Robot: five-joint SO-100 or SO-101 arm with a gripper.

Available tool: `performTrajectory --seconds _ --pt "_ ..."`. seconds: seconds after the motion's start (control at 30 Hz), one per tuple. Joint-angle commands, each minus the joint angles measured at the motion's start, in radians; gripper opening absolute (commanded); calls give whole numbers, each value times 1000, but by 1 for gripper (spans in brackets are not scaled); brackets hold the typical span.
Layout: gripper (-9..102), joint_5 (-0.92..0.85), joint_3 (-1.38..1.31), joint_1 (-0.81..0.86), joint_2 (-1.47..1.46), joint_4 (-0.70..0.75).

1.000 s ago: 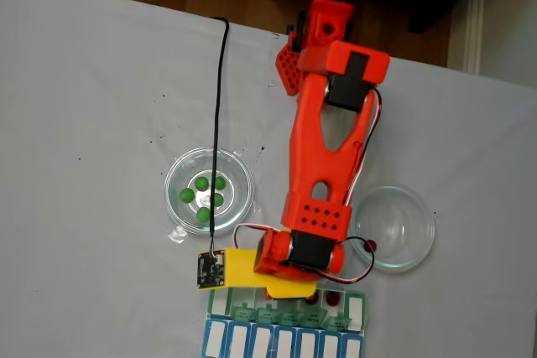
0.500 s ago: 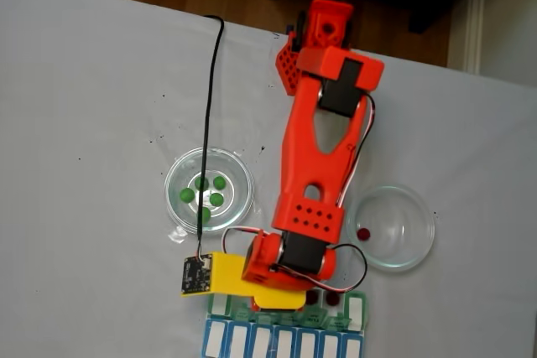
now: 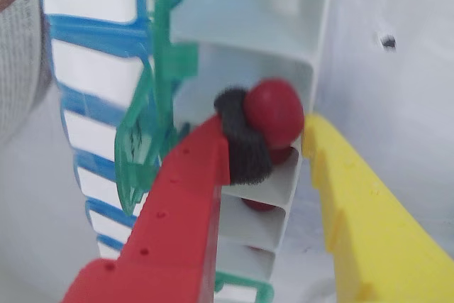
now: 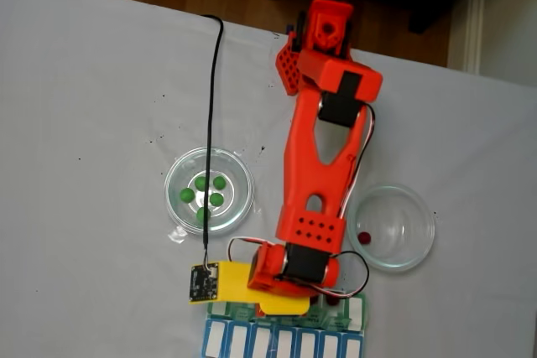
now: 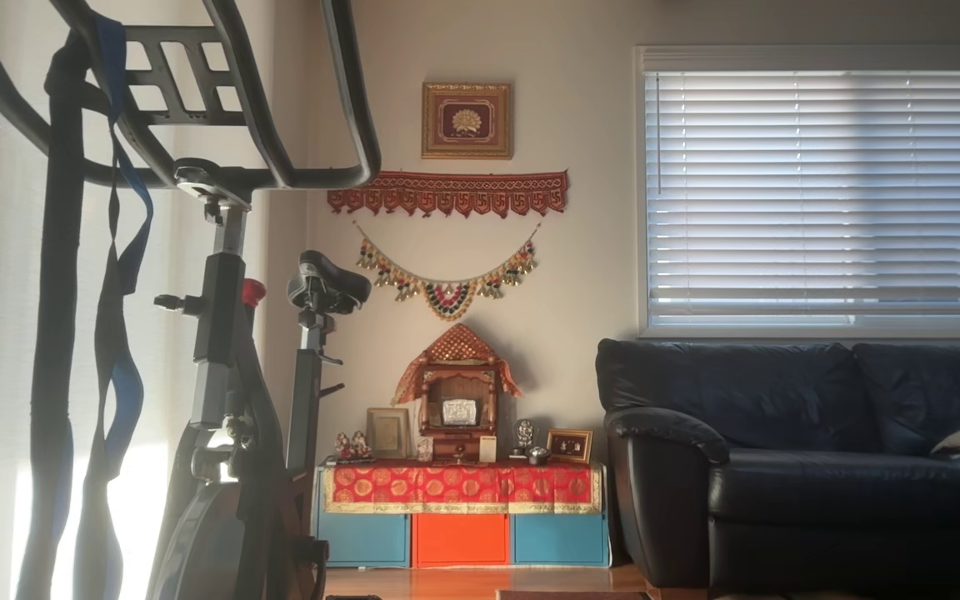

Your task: Sort medicines into box.

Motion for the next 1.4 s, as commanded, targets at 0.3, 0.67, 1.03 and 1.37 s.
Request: performTrajectory --seconds 0.3,0.67,1.03,1.37 --pt "1 26 -199 -18 -51 3" --pt "22 -12 -233 -12 -26 94" --pt "26 -35 -169 -12 51 126" --pt "2 -64 -8 -40 262 161"
